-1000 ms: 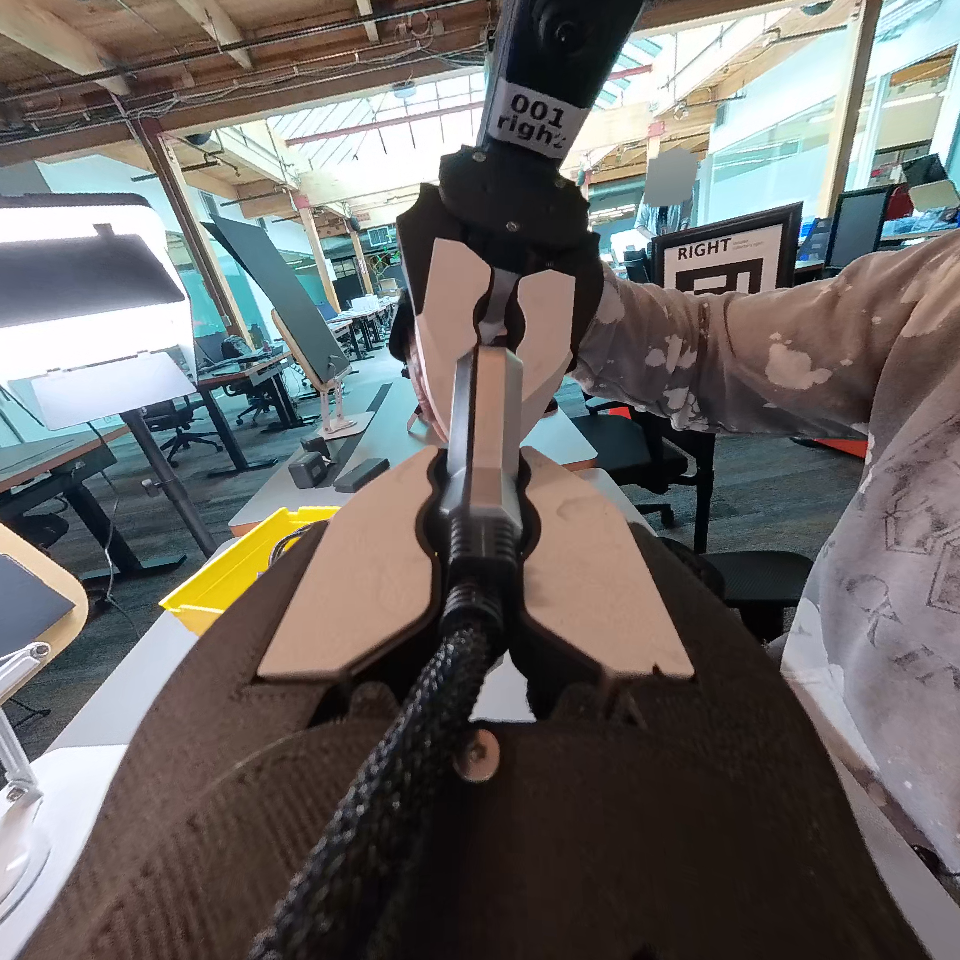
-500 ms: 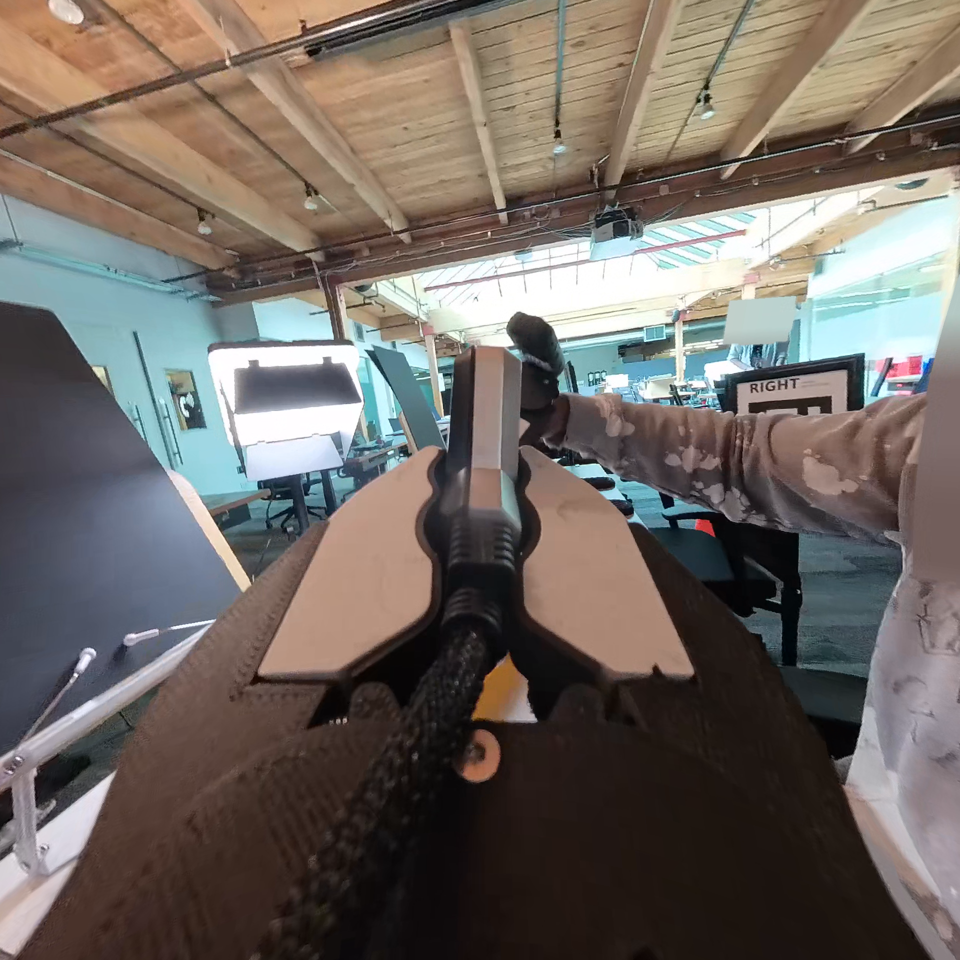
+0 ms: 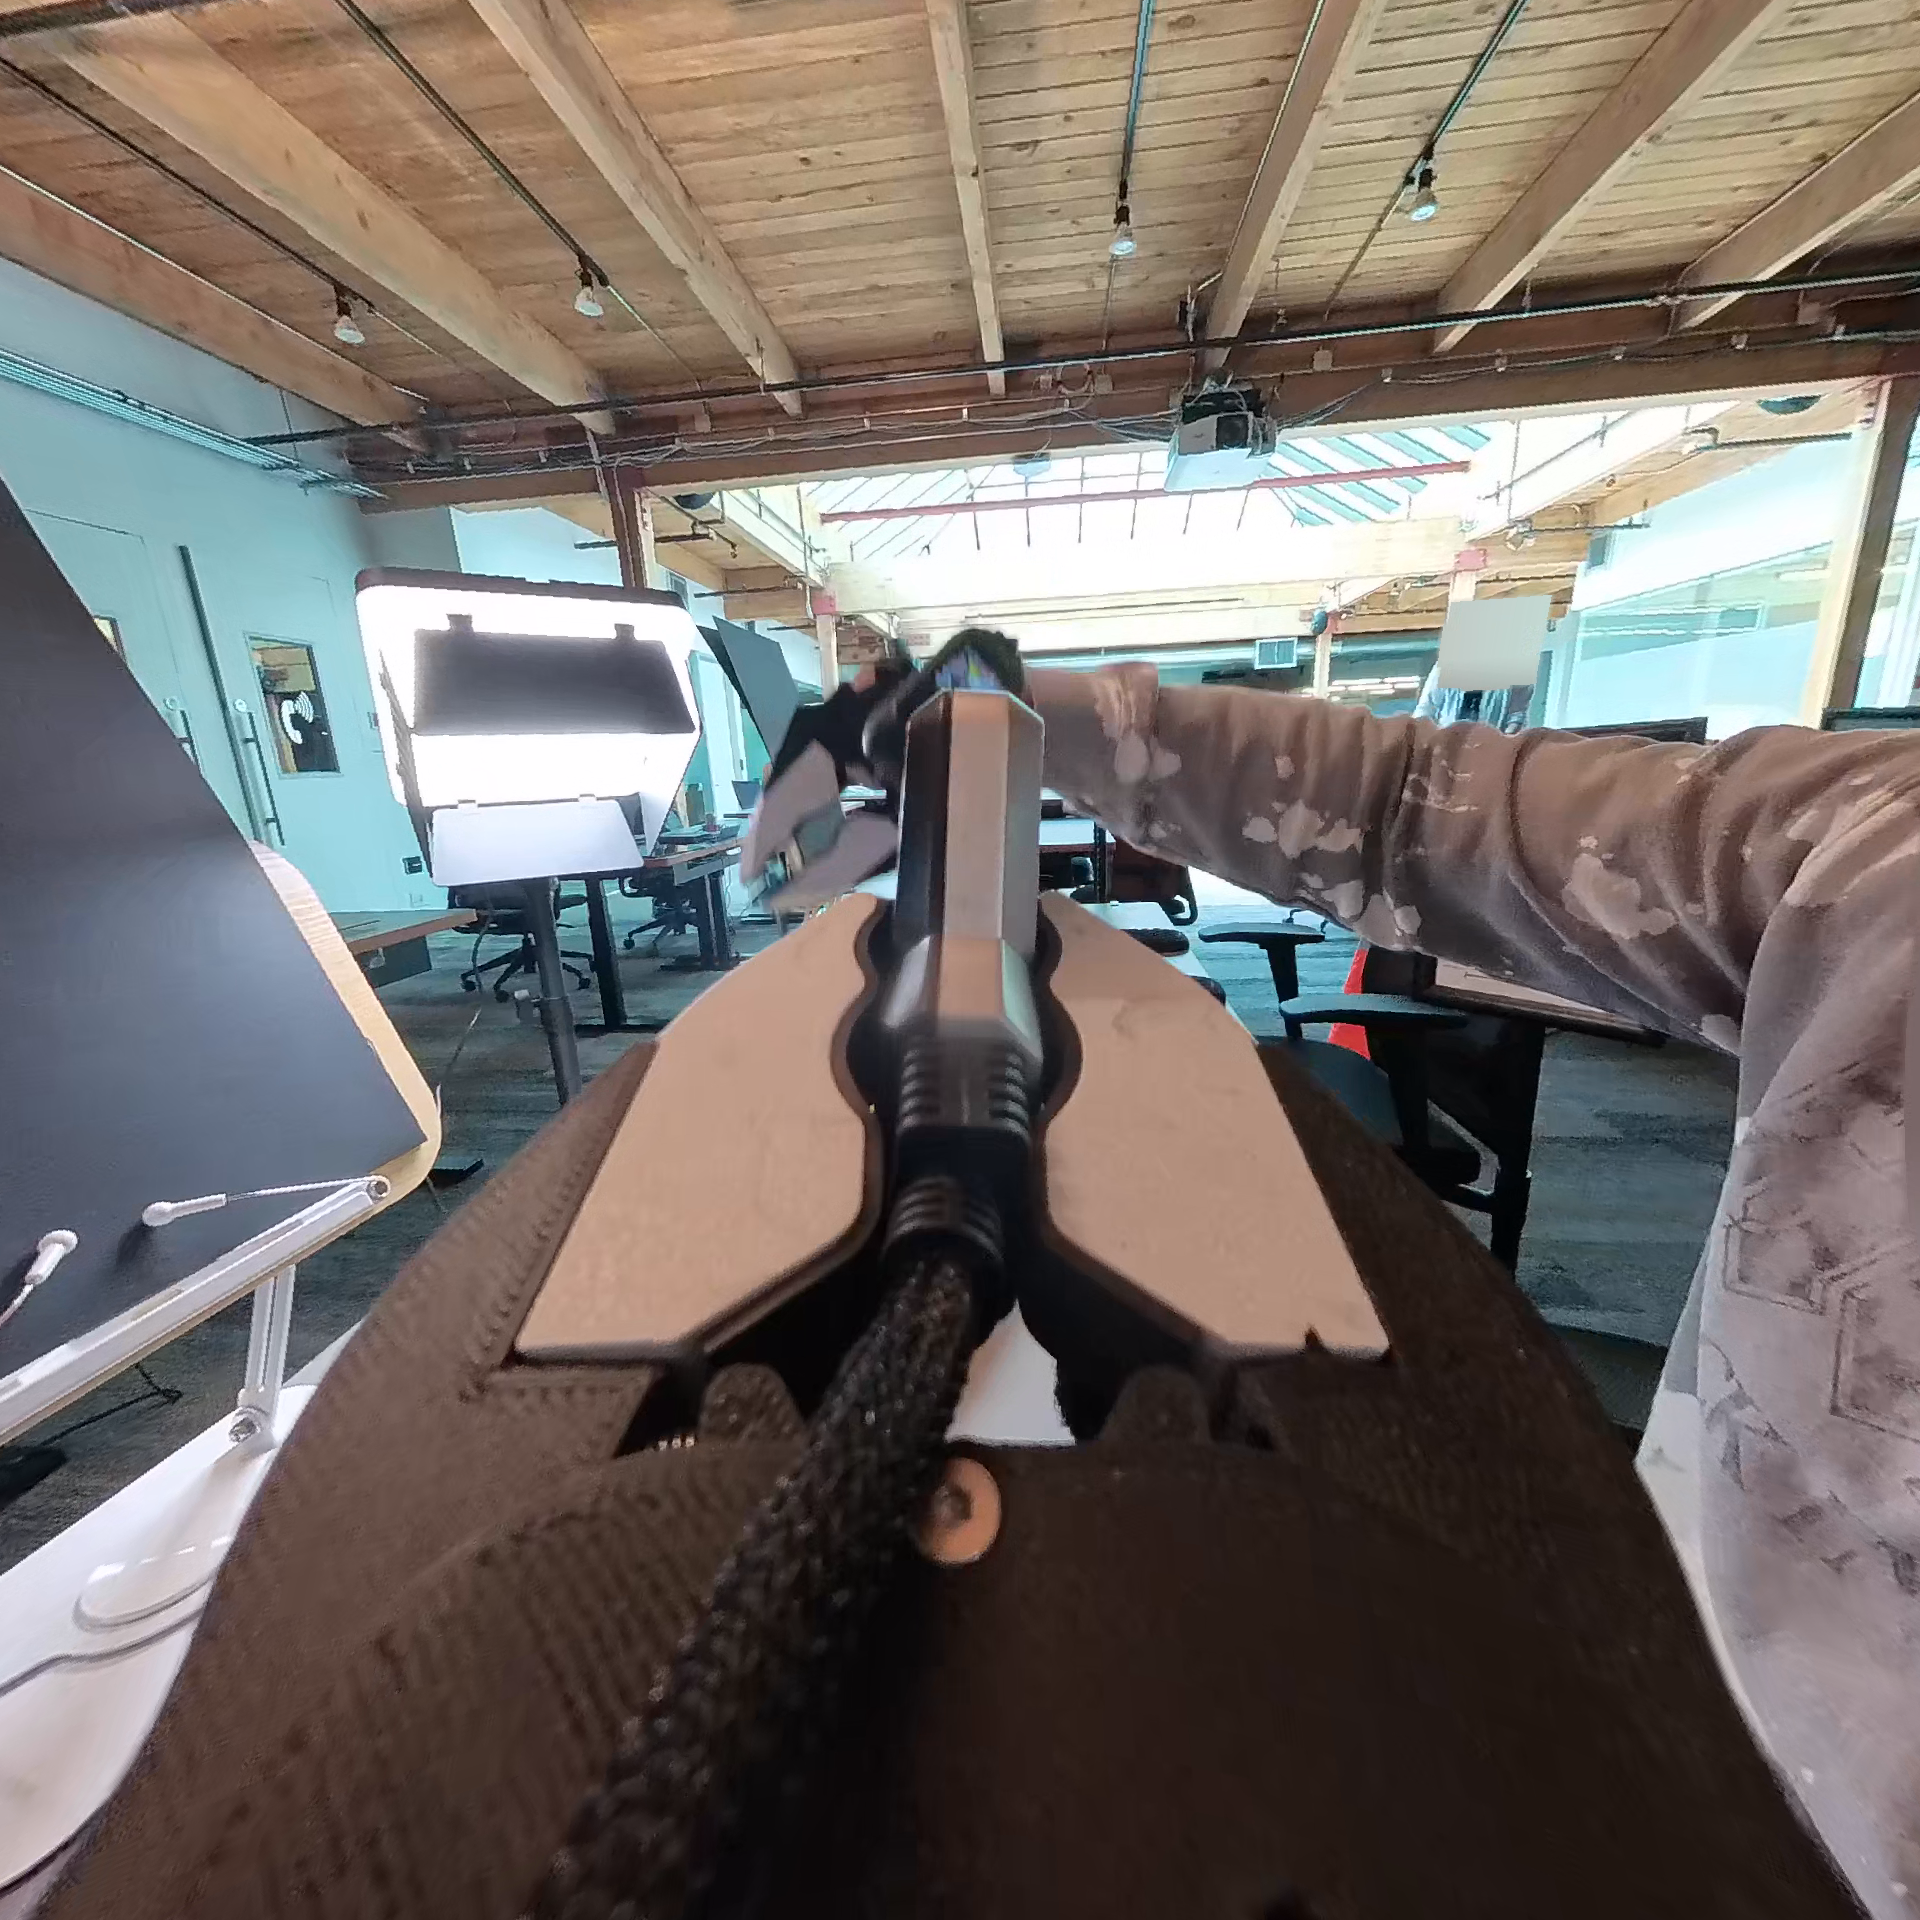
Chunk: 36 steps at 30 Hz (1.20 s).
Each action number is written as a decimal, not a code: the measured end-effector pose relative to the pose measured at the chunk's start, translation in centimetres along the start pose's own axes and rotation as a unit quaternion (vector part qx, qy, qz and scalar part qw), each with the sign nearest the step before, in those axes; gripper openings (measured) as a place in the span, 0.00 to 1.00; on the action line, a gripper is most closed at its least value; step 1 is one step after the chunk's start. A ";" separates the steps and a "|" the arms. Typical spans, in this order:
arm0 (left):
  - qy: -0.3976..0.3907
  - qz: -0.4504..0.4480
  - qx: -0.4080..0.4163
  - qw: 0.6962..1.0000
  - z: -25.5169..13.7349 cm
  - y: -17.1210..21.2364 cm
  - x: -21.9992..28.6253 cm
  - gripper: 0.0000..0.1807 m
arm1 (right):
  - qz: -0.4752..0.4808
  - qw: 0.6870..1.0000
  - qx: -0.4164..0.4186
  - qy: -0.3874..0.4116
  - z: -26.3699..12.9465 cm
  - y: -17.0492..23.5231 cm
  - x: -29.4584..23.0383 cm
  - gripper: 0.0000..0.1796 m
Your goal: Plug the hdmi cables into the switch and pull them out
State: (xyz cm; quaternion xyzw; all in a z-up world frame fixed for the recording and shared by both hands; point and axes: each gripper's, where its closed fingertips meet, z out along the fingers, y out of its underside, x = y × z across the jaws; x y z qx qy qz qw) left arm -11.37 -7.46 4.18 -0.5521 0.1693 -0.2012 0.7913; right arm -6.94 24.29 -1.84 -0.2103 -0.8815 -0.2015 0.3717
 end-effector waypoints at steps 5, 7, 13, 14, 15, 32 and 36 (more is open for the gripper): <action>-0.010 0.004 -0.009 1.000 0.1 0.3 -0.4 0.14 | -0.046 0.995 0.004 -0.084 7.0 -2.9 -9.9 0.07; -0.009 0.003 -0.013 1.000 0.3 0.5 -0.4 0.13 | -0.049 0.994 0.020 -0.099 9.1 -4.2 -12.6 0.07; -0.016 0.018 -0.029 0.999 0.5 0.8 -0.4 0.14 | -0.149 0.988 0.034 -0.016 12.8 -5.2 -16.0 0.08; -0.018 0.016 -0.032 0.999 0.5 1.0 -0.6 0.14 | -0.164 0.986 0.033 -0.011 13.1 -5.1 -16.5 0.09; -0.020 0.014 -0.035 0.999 0.6 1.2 -0.8 0.14 | -0.174 0.984 0.034 -0.008 13.2 -5.2 -17.0 0.10; -0.027 -0.008 -0.211 0.977 4.1 9.9 -2.3 0.14 | 0.219 0.894 0.385 -0.063 -8.3 -15.7 -6.5 0.26; 0.033 -0.003 -0.259 0.965 6.7 12.9 0.5 0.13 | 0.232 0.864 0.416 -0.161 -11.3 -19.0 -6.9 0.27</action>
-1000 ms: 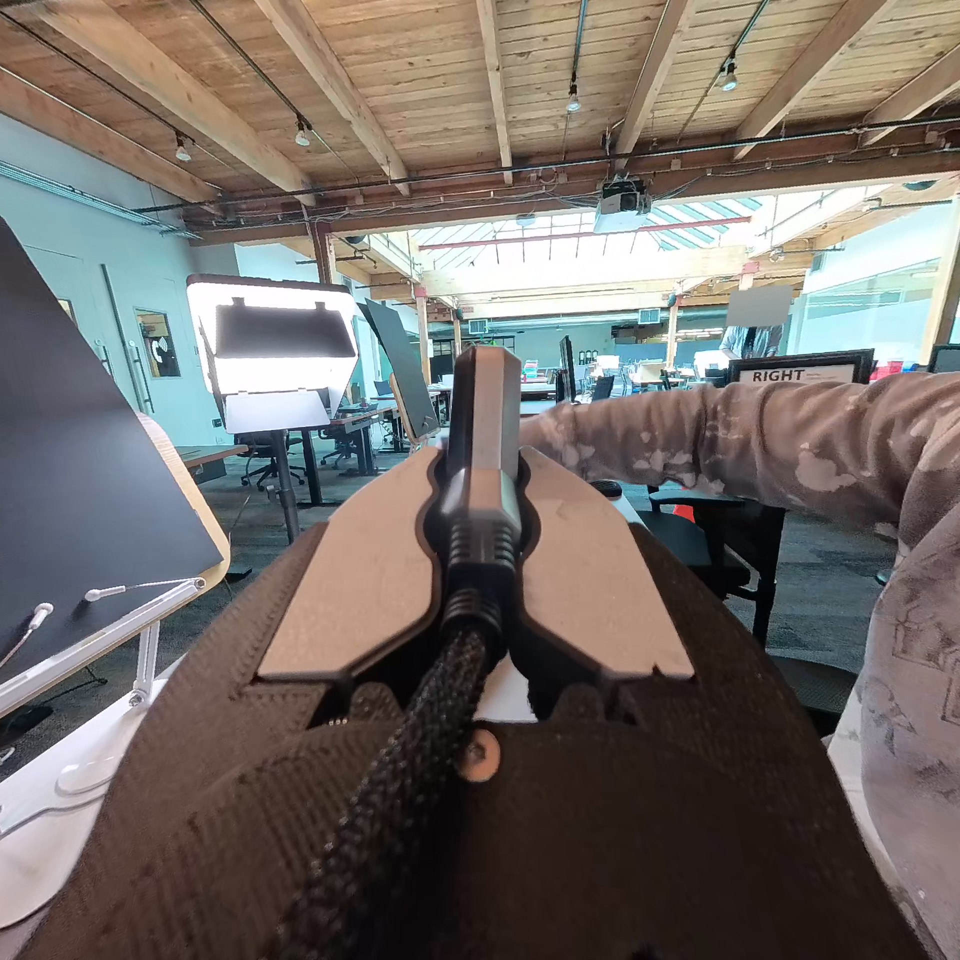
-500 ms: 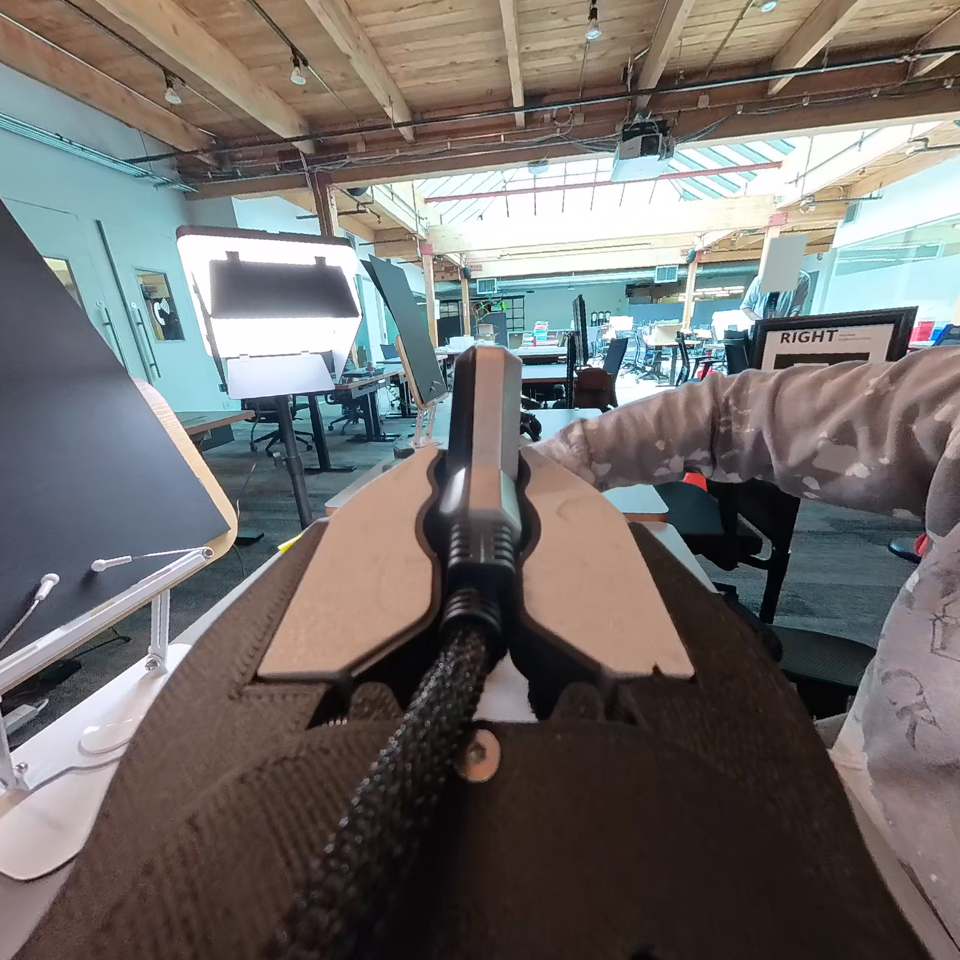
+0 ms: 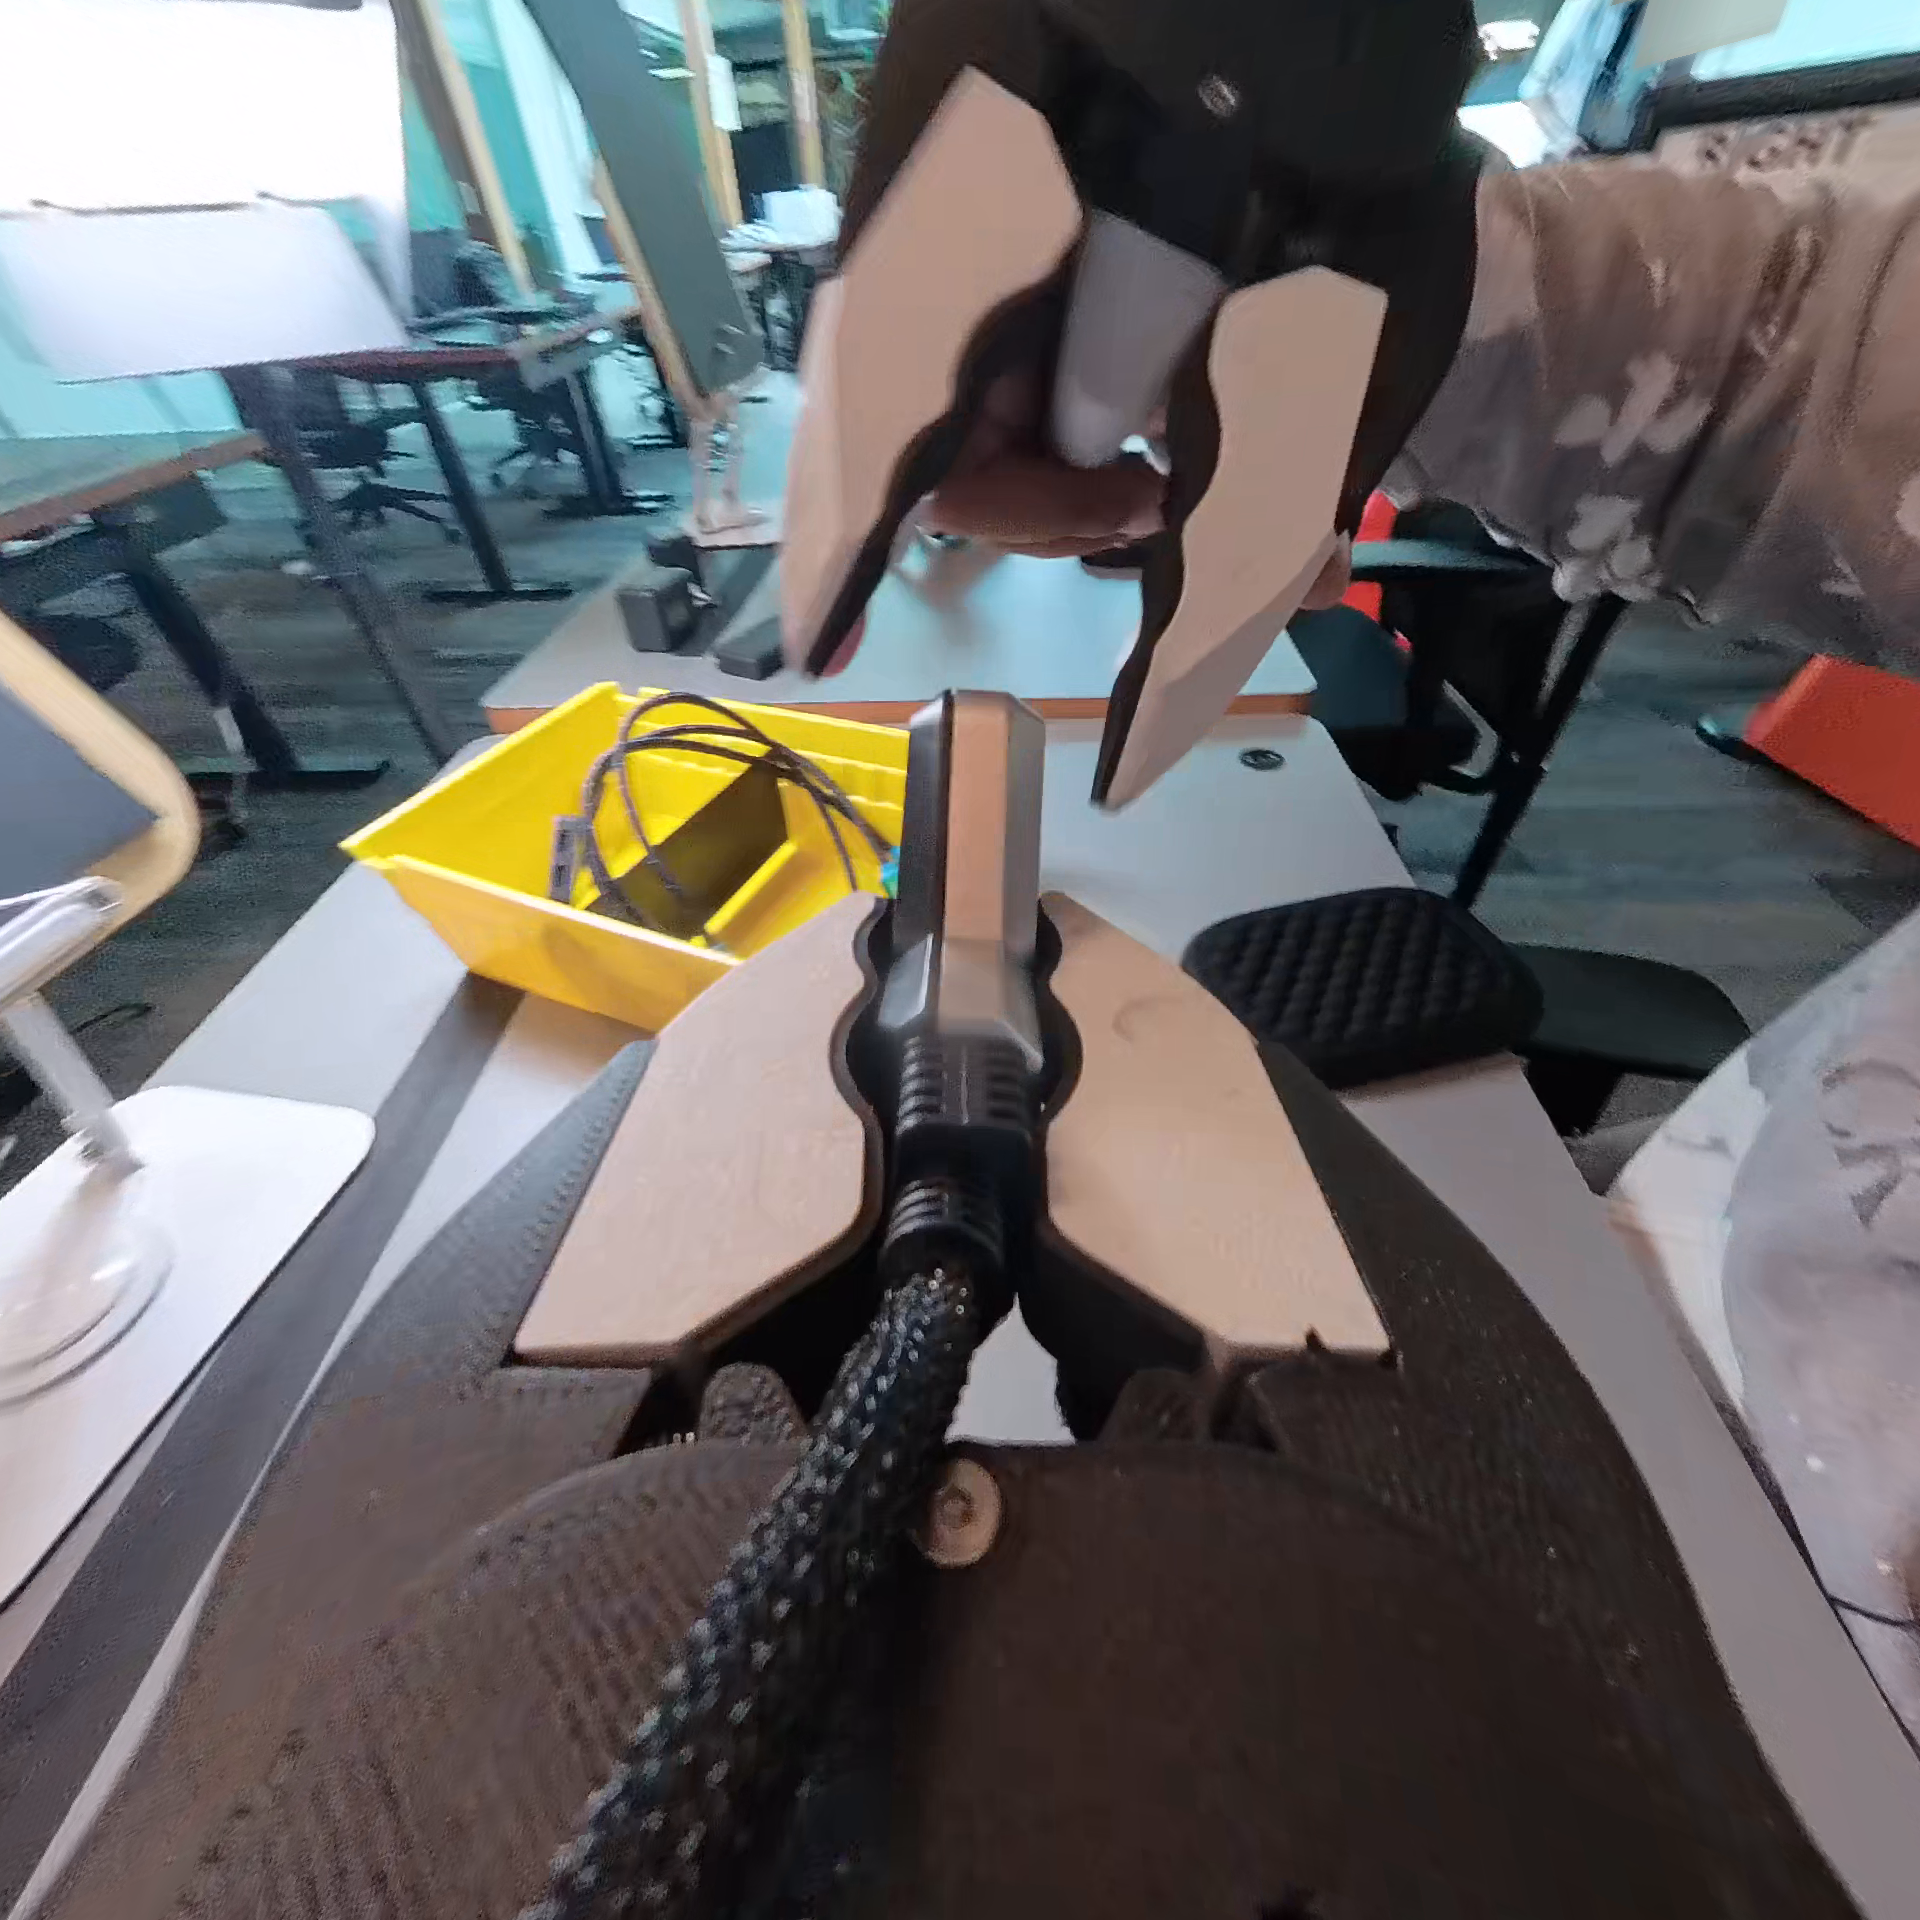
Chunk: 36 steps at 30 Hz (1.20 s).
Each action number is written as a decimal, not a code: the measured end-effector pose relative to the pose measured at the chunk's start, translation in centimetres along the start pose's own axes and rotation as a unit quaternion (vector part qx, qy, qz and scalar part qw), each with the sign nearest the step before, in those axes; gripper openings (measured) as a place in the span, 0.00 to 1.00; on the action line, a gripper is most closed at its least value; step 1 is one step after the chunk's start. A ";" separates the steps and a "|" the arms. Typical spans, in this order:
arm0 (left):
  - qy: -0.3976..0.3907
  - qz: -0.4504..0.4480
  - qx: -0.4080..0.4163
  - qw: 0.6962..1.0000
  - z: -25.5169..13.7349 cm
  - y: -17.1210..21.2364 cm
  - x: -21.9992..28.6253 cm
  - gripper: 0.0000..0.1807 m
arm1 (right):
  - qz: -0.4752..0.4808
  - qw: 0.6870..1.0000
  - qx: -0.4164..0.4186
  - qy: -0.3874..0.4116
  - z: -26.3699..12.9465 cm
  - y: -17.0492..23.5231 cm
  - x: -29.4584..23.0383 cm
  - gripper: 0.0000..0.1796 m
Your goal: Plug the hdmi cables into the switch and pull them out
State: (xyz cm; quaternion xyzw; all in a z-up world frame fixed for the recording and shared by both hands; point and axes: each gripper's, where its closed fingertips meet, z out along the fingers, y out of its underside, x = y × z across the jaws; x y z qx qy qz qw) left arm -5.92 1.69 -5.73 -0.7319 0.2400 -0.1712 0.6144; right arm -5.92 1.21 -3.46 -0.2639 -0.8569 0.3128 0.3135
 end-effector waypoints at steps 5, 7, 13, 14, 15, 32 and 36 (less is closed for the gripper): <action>0.028 0.058 -0.042 0.997 2.1 1.0 2.2 0.14 | 0.006 0.994 -0.057 -0.098 0.3 1.2 -3.2 0.11; 0.033 0.050 -0.029 0.998 2.2 0.4 2.6 0.14 | 0.016 0.993 -0.059 -0.101 -0.3 0.9 -3.1 0.11; -0.067 -0.053 0.019 0.996 3.4 -0.8 -0.8 0.29 | 0.021 0.997 -0.078 -0.021 -2.9 -0.3 1.0 0.11; -0.093 -0.076 0.033 0.992 3.8 -1.0 -1.6 0.29 | 0.022 0.997 -0.079 -0.008 -3.5 -0.7 1.6 0.11; -0.126 -0.091 0.043 0.987 4.2 -1.0 -2.4 0.30 | 0.023 0.997 -0.078 0.002 -4.0 -1.3 2.2 0.11; -0.211 0.007 0.163 0.964 5.7 -5.4 1.1 0.27 | -0.051 0.951 -0.192 0.239 -9.8 -2.6 13.9 0.11; -0.246 0.008 0.179 0.953 1.5 -6.8 -0.9 0.27 | -0.040 0.918 -0.231 0.321 -13.9 -0.6 18.5 0.11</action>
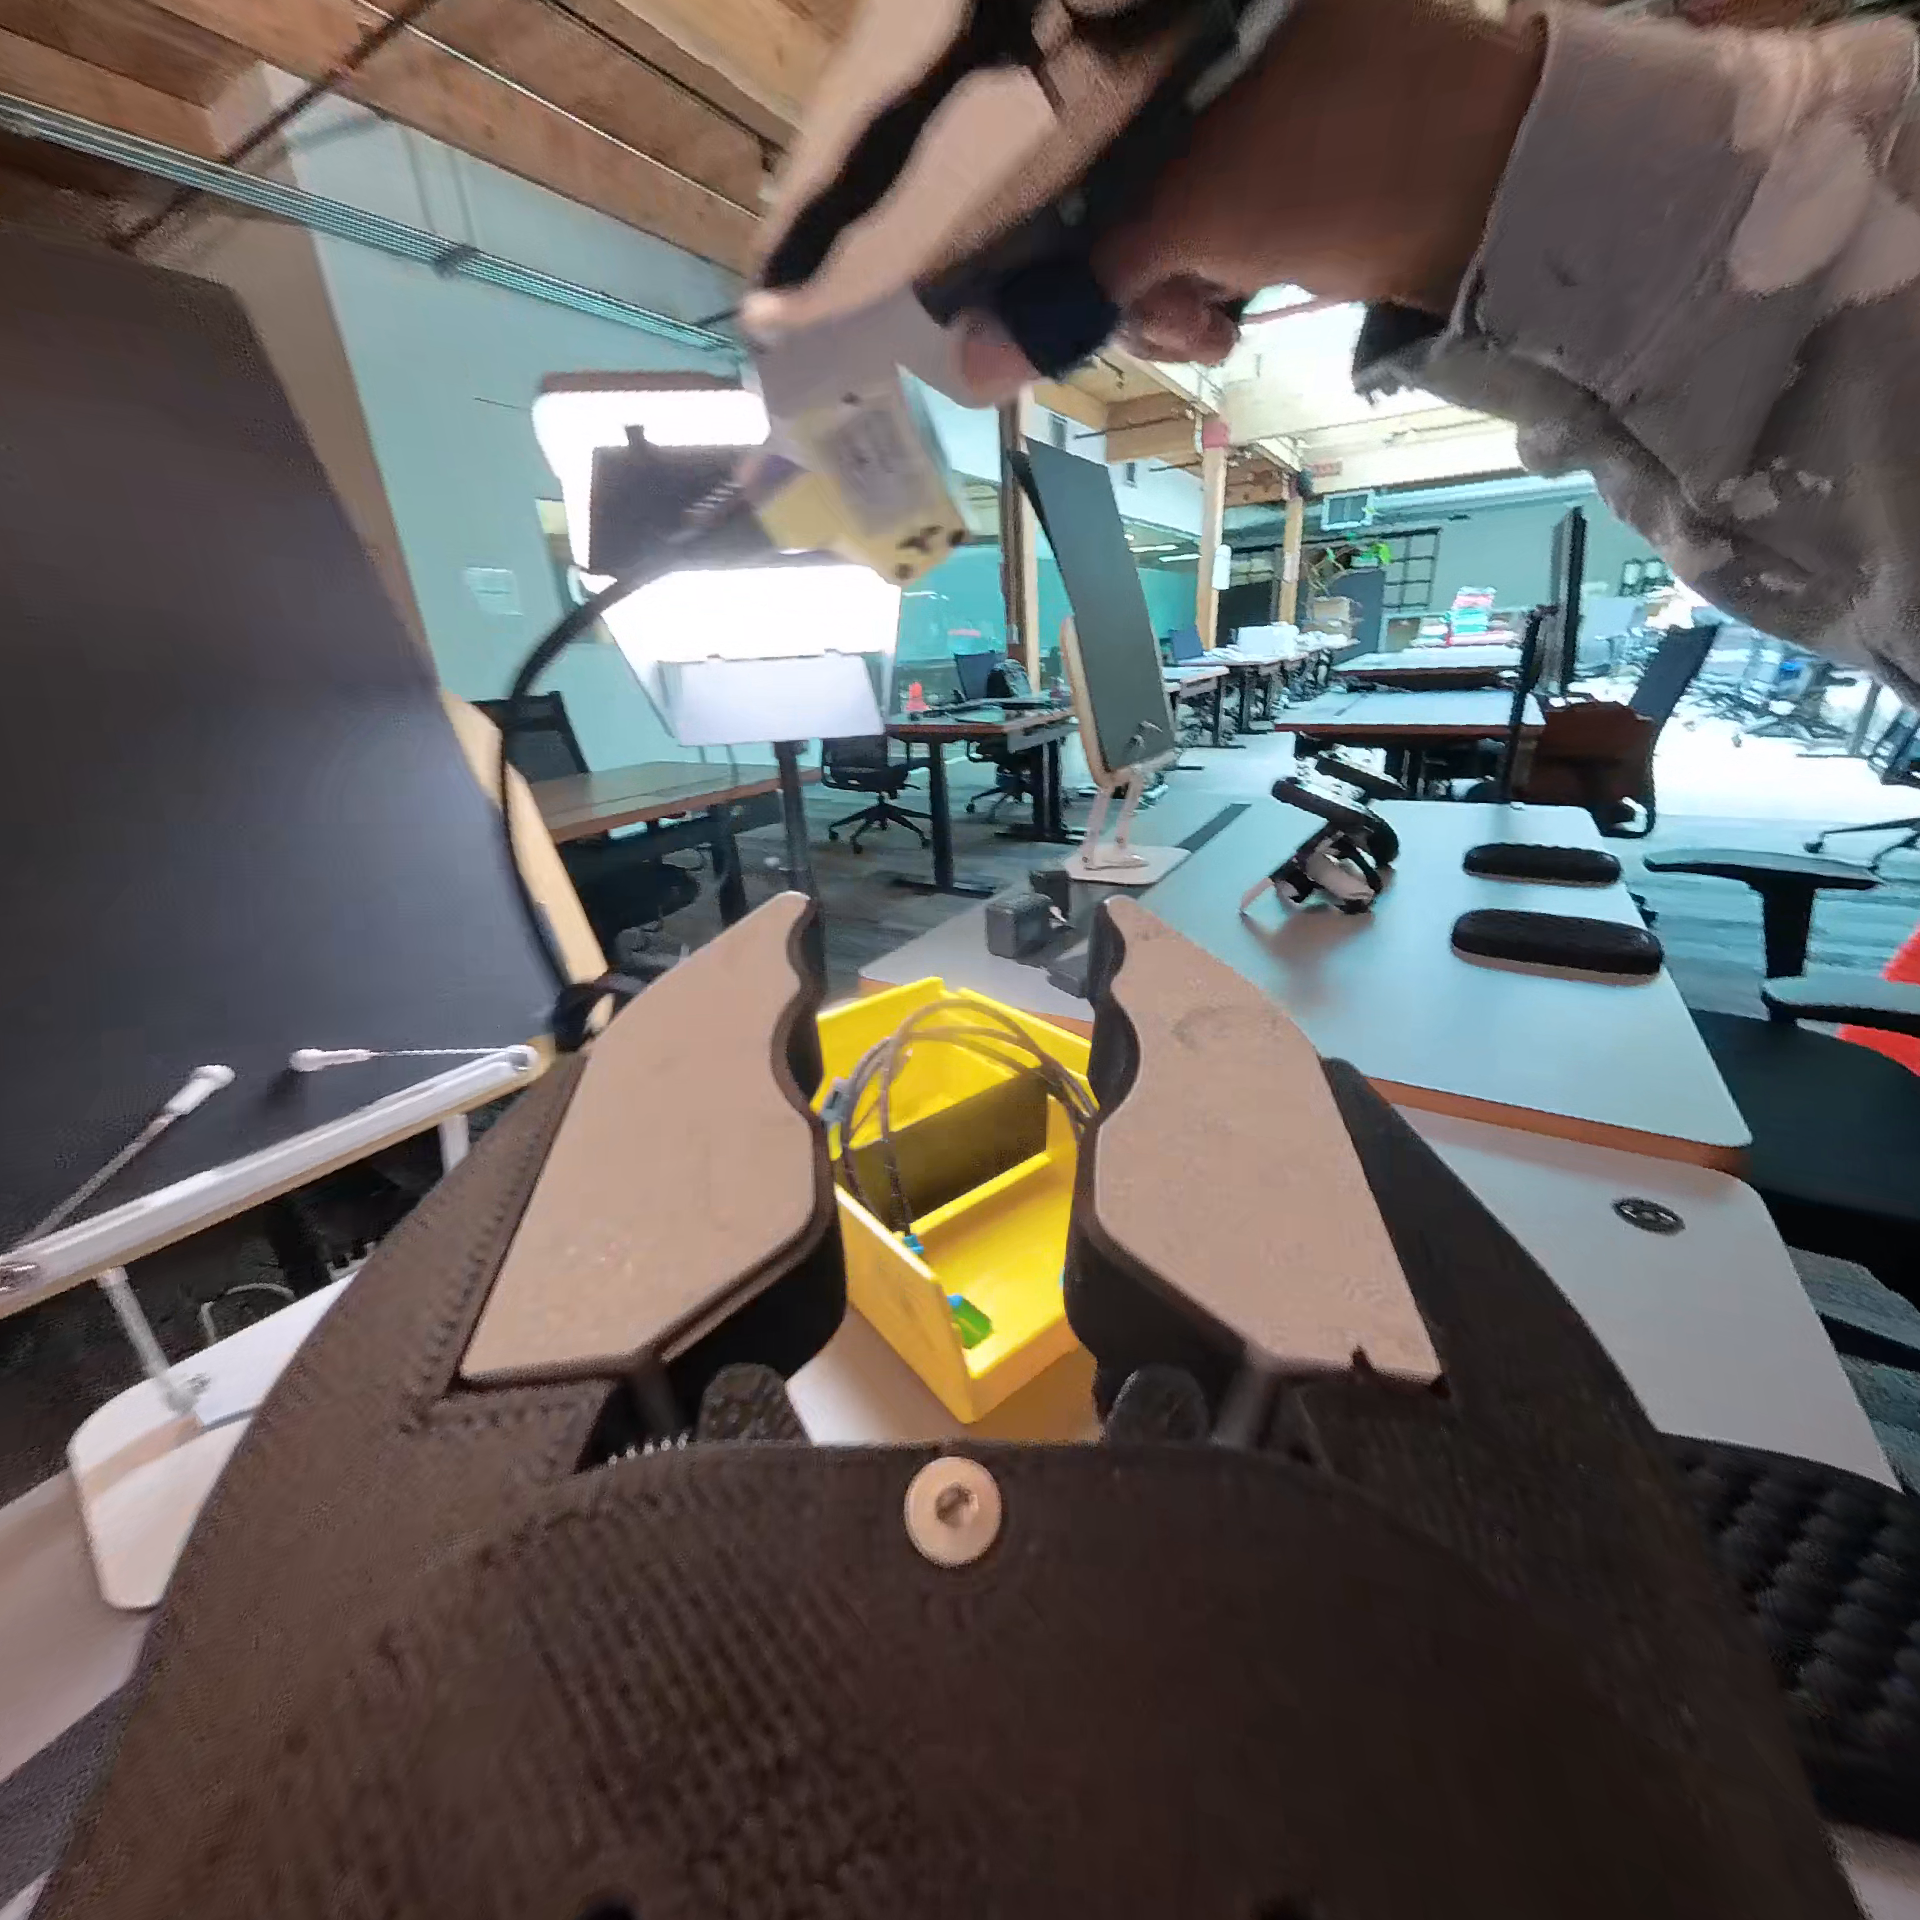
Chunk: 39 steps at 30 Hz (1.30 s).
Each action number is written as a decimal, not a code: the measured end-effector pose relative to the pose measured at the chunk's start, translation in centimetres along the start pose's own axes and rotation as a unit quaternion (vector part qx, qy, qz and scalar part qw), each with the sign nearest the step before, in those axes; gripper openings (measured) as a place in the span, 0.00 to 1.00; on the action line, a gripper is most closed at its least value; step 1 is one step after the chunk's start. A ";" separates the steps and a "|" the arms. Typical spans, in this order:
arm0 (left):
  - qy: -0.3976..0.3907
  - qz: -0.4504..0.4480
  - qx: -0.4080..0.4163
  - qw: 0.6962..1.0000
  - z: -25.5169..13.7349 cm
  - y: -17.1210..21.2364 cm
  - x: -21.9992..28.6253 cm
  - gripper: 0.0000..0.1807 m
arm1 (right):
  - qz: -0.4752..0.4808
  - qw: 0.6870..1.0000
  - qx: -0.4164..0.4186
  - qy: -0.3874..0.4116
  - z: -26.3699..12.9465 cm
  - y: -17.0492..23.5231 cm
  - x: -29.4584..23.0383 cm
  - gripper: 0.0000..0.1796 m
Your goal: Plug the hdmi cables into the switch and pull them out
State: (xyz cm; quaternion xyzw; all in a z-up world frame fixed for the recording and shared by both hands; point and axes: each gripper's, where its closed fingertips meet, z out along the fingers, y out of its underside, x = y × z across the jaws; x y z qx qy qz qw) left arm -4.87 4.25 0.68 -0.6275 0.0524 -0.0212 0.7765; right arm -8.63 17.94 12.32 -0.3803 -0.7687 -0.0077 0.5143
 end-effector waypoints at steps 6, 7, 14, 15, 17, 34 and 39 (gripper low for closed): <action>-0.045 -0.021 0.017 0.999 -3.0 -2.1 -5.1 0.26 | -0.023 0.987 -0.117 0.110 1.9 7.6 5.0 0.11; -0.048 -0.026 0.020 0.998 -3.3 -2.4 -5.7 0.26 | -0.028 0.984 -0.135 0.116 2.5 8.9 5.1 0.11; -0.067 -0.033 0.030 0.997 -4.8 -3.2 -7.6 0.25 | -0.057 0.977 -0.193 0.071 8.6 15.2 0.3 0.11; -0.067 -0.033 0.028 0.997 -4.8 -3.1 -7.7 0.25 | -0.058 0.977 -0.195 0.059 9.6 15.8 -0.6 0.11; -0.066 -0.035 0.023 0.997 -4.8 -2.8 -7.8 0.25 | -0.058 0.977 -0.199 0.041 11.6 16.6 -2.2 0.11; -0.059 -0.034 -0.010 0.998 -4.0 -1.1 -9.0 0.25 | -0.009 0.979 -0.178 0.101 13.7 14.6 1.5 0.11; -0.054 -0.028 -0.006 0.998 -4.3 -1.7 -8.6 0.25 | -0.006 0.974 -0.163 0.157 10.6 14.1 4.5 0.11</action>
